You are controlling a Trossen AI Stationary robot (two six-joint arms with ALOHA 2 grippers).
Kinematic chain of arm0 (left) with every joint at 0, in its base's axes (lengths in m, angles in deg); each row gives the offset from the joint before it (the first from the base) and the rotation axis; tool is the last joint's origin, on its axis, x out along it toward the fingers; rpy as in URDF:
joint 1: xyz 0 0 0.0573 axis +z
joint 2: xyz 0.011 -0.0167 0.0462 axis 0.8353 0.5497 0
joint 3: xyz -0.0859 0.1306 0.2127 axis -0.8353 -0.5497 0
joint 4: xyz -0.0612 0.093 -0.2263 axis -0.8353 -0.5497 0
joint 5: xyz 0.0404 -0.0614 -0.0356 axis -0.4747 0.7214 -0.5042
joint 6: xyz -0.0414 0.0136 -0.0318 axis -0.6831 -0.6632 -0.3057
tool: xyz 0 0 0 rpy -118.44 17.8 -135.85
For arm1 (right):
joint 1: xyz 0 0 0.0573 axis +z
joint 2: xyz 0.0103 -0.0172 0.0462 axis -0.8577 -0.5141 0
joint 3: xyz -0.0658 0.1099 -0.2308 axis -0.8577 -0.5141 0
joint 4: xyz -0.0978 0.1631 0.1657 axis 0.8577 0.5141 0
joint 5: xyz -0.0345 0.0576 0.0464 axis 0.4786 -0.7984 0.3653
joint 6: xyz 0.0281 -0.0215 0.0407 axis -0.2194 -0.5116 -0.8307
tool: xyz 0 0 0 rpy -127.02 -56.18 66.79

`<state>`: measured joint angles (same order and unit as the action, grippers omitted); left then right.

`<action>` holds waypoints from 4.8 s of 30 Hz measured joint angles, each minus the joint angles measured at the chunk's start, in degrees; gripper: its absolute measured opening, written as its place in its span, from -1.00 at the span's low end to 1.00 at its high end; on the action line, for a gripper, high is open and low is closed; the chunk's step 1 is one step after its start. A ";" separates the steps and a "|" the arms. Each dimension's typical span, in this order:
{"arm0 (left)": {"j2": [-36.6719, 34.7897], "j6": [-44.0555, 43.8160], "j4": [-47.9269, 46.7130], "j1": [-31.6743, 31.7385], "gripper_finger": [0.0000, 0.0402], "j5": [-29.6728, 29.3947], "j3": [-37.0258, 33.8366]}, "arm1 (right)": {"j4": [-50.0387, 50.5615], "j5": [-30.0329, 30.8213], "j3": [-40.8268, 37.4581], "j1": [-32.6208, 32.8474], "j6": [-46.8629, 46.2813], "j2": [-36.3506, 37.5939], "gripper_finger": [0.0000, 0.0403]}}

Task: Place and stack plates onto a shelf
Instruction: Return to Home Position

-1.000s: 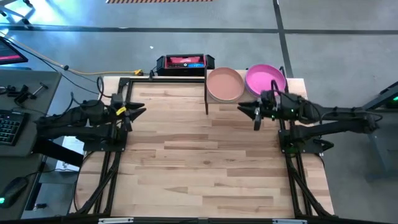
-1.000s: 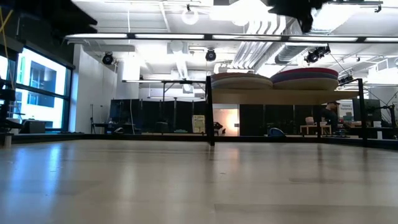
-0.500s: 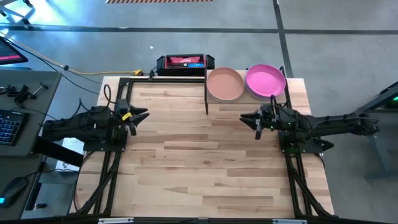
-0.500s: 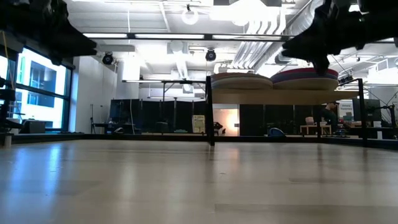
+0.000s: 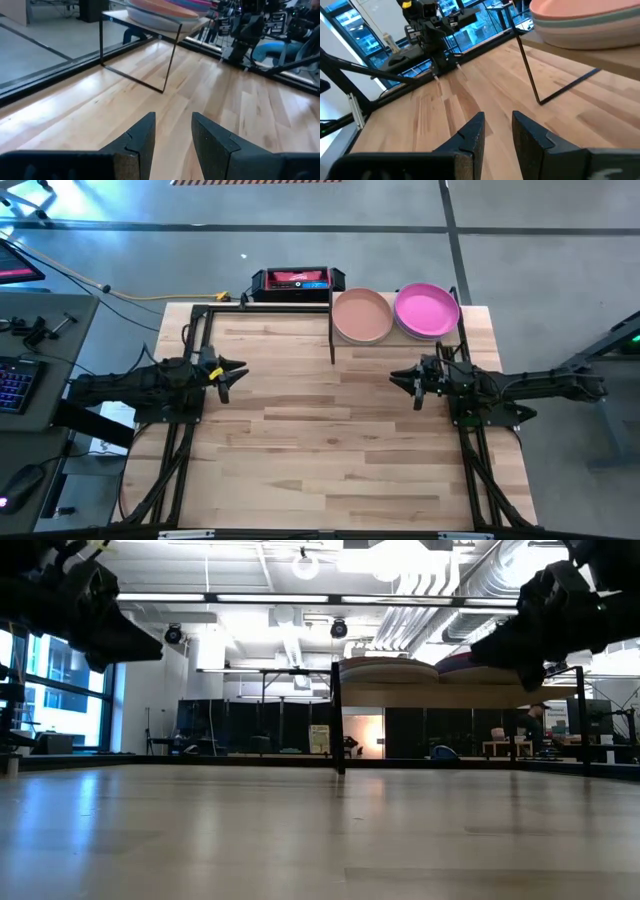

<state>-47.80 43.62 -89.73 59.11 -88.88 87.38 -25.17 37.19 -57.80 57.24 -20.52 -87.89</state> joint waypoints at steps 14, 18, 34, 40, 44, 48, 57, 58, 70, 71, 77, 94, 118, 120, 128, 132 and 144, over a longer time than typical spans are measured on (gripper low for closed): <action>0.00 5.23 3.56 0.02 -0.43 0.07 -5.14 | 1.67 -2.47 -2.55 0.00 3.53 2.38 -0.60; -0.07 9.95 3.25 0.02 -0.43 0.06 -5.21 | 5.07 -2.78 -2.55 0.00 4.00 2.38 -0.60; 0.00 18.60 3.14 0.04 -0.43 -2.73 -5.21 | 12.80 -8.52 -2.55 0.00 11.56 2.35 -0.60; 0.00 19.99 3.14 0.04 -0.43 -2.73 -5.21 | 15.54 -8.51 -2.55 0.00 9.67 2.33 -0.60; 0.00 20.04 3.14 0.04 -0.43 -2.71 -5.21 | 15.54 -8.50 -2.55 0.00 8.52 2.33 -0.60; 0.00 20.04 3.14 0.04 -0.43 -2.71 -5.19 | 16.02 -8.50 -2.55 0.00 8.27 2.18 -0.60; 0.00 20.04 3.14 0.04 -0.43 -2.68 -5.19 | 17.28 -8.50 -2.55 0.00 5.03 2.18 -0.60; 0.00 20.03 3.14 0.04 -0.43 -2.67 -5.19 | 17.28 -8.50 -2.55 0.00 5.03 2.18 -0.60; -0.18 20.02 3.25 0.04 -0.43 -2.54 -5.16 | 17.24 -8.48 -2.55 0.00 5.03 2.23 -0.60; -0.43 20.02 3.22 0.04 -0.43 -2.54 -5.16 | 17.35 -8.48 -2.55 0.00 5.03 2.24 -0.60; -3.75 20.01 3.39 0.04 -0.43 -2.57 -5.11 | 18.73 -8.48 -2.55 -0.02 5.04 5.61 -0.60; -5.68 20.00 3.34 0.00 -0.43 -2.65 -5.10 | 19.38 -8.48 -2.53 -0.02 5.04 25.92 -0.60; -5.64 20.01 3.28 0.00 -0.43 -2.65 -5.14 | 19.55 -8.46 -2.51 -0.02 5.05 26.59 -0.60; -5.64 20.00 3.29 0.00 -0.43 -2.65 -5.14 | 19.55 -8.46 -2.51 -0.02 5.04 26.59 -0.60; -5.64 20.00 3.28 0.00 -0.43 -2.65 -5.14 | 19.55 -8.46 -2.51 -0.02 5.05 26.59 -0.60; -5.64 20.01 3.27 0.00 -0.43 -2.65 -5.14 | 19.57 -8.46 -2.51 -0.02 5.05 26.59 -0.60; -5.64 20.02 3.28 0.00 -0.43 -2.65 -5.14 | 19.56 -8.46 -2.51 -0.02 5.05 26.59 -0.60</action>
<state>-53.44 63.64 -86.45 59.11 -91.53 82.24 -5.60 28.73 -60.30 57.21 -15.46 -61.29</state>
